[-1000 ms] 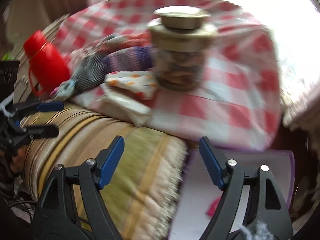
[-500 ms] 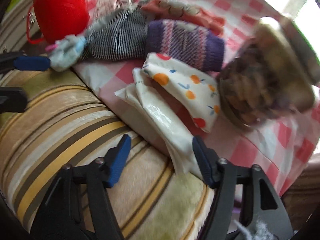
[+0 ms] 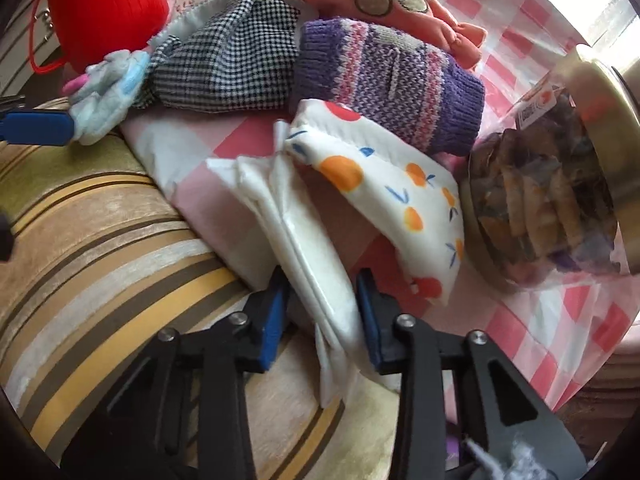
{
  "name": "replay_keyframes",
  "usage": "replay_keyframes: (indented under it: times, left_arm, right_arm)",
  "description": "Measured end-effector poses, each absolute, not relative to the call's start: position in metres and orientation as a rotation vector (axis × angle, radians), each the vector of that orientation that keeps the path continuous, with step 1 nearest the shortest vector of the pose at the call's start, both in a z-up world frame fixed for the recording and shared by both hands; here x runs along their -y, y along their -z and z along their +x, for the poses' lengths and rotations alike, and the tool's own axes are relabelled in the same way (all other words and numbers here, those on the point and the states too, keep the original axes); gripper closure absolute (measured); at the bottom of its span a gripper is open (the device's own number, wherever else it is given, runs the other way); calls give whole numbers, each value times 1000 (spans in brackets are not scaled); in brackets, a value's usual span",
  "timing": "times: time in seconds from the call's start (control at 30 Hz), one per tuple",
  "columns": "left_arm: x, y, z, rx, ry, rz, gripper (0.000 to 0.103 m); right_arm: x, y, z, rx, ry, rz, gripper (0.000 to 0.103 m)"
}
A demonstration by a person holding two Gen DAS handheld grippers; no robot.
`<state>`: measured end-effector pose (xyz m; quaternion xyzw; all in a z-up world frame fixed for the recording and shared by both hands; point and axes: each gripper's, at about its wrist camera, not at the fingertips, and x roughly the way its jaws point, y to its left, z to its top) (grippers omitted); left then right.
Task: Organize soft objects
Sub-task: 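Reach back to the table and grasp the second white wrapped pad with the right tool, then carry the pad into the box and open the right tool while the left tool grasps the orange-dotted cloth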
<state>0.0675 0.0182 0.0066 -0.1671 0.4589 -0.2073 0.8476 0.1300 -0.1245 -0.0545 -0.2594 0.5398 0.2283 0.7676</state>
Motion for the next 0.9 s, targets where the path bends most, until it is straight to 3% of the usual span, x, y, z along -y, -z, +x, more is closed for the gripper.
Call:
replay_keyframes:
  times: [0.9]
  left_arm:
    - [46, -7, 113, -1008, 405, -84, 39]
  right_arm:
    - [210, -7, 81, -1083, -362, -327, 71]
